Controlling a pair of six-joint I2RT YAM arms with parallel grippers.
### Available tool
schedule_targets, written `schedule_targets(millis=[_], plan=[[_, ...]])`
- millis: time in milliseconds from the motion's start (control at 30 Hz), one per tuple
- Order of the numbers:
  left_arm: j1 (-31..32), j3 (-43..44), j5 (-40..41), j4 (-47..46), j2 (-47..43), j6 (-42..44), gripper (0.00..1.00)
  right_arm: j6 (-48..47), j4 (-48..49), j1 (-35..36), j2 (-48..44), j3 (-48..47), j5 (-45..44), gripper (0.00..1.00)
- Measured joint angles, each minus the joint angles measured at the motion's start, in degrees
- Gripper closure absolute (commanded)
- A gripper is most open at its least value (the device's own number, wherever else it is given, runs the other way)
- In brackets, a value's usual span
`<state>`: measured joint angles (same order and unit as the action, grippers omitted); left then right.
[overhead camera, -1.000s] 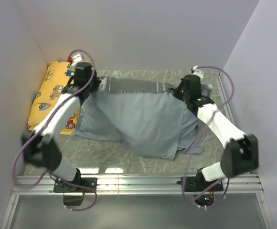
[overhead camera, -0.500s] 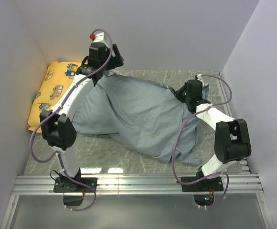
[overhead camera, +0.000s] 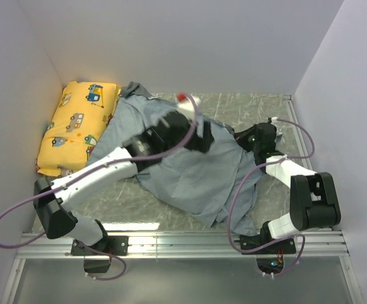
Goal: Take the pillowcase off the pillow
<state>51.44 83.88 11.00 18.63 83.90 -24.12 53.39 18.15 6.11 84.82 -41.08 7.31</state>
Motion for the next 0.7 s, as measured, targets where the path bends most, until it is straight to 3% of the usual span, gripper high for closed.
schedule_targets(millis=[233, 333, 367, 433, 467, 500, 533, 700], plan=[[11.39, -9.70, 5.16, 2.32, 4.66, -0.61, 0.15, 0.79, -3.50, -4.26, -6.88, 3.23, 0.74, 1.00], [11.93, -9.77, 8.52, 3.15, 7.32, -1.16, 0.32, 0.81, -4.92, -6.16, -8.57, 4.11, 1.18, 1.00], [11.87, -9.77, 9.81, 3.08, 7.72, -1.22, 0.50, 0.81, -5.14, -6.58, -8.61, 4.11, 1.22, 1.00], [11.45, -9.33, 12.87, 3.58, 8.20, -1.11, 0.69, 0.81, -5.75, -7.15, -8.61, 4.11, 1.33, 1.00], [11.19, -8.61, 13.88, 4.04, 8.61, -1.11, 0.88, 0.81, -5.88, -7.39, -8.61, 4.11, 1.31, 1.00], [10.60, -7.50, 14.78, 4.52, 9.25, -1.16, 0.95, 0.81, -6.05, -7.50, -8.61, 4.04, 1.29, 1.00], [9.66, -6.38, 15.45, 4.83, 9.86, -0.94, 1.00, 0.76, -6.38, -7.52, -8.59, 3.89, 1.27, 1.00], [1.25, -4.09, 15.41, 4.68, 10.43, -0.66, 0.99, -0.50, -10.32, -7.50, -6.49, -0.57, 1.84, 1.00]])
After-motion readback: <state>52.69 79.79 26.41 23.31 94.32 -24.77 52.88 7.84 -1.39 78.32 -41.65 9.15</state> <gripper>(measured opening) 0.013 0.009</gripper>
